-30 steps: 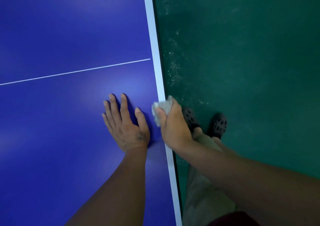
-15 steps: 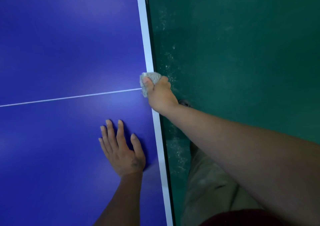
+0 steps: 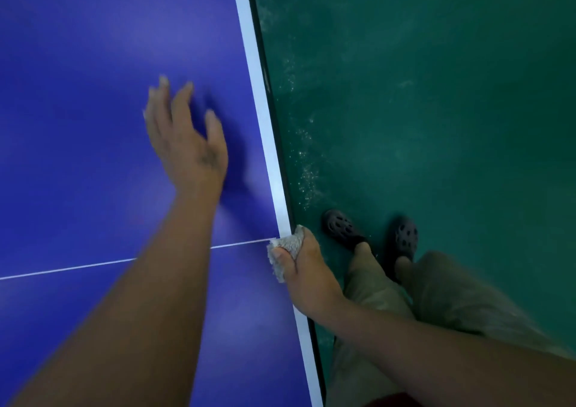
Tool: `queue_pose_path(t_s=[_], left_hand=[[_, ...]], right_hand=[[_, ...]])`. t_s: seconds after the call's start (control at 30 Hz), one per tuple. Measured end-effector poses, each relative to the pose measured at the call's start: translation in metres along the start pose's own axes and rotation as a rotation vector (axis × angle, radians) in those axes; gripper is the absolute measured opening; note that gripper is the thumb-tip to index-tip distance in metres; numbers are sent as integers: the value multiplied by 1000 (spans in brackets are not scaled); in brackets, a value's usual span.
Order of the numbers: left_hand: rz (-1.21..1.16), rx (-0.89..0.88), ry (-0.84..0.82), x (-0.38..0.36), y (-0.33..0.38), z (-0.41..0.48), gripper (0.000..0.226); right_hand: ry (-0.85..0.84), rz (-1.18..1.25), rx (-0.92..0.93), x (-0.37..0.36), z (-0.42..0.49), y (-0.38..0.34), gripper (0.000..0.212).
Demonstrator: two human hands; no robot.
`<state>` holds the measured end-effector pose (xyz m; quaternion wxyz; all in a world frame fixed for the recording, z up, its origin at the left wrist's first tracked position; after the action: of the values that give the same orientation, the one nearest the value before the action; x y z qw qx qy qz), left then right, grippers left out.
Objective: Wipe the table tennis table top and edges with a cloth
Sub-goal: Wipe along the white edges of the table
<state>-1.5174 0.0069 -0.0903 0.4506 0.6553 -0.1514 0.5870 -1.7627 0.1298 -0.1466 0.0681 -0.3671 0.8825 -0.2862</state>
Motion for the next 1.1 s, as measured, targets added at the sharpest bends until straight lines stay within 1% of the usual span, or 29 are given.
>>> queue_pose_path(t_s=[0.07, 0.1, 0.17, 0.2, 0.23, 0.3, 0.43, 0.5, 0.6, 0.73, 0.87, 0.97, 1.03, 1.1], left_hand=[[98, -4, -107, -17, 2, 61, 59], [126, 23, -135, -23, 0, 83, 62], [160, 78, -139, -32, -1, 105, 65], [187, 87, -123, -34, 0, 107, 65], [214, 90, -93, -36, 2, 105, 65], [229, 95, -25, -35, 2, 101, 65], [220, 117, 0, -36, 0, 106, 63], [217, 122, 5, -37, 1, 108, 62], [223, 124, 2, -38, 1, 109, 61], [229, 116, 16, -40, -1, 111, 59], [219, 110, 30, -42, -1, 114, 58], [188, 94, 49, -43, -2, 114, 57], [185, 77, 58, -44, -4, 114, 56], [186, 76, 52, -44, -4, 115, 55]], right_hand=[[-8, 15, 0, 3, 8, -7, 44], [-15, 3, 11, 5, 10, -11, 46], [-16, -46, 39, 9, 14, -19, 68], [-10, -61, 44, 11, 17, -23, 75], [1, -56, 49, 12, 20, -27, 77], [32, -11, 53, 13, 29, -39, 76], [129, 44, 62, 22, 55, -77, 72], [149, 65, 76, 31, 75, -105, 72], [144, 102, 91, 47, 112, -154, 65], [191, 110, 124, 70, 167, -222, 59], [182, 98, 139, 89, 205, -272, 60], [181, 99, 159, 92, 205, -275, 55], [171, 89, 205, 88, 190, -260, 51], [116, 81, 198, 81, 171, -235, 56]])
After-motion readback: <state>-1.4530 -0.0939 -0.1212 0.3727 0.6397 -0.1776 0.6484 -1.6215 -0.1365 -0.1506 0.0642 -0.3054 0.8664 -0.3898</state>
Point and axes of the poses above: each hand's wrist, its own z-axis towards the middle knuckle, its own x-axis out of the back of the hand, y = z × x, the point moved 5 cm from there along z, towards the middle knuckle, and after that the axes turned 2 degrees about -z, right-handed, at the moved point
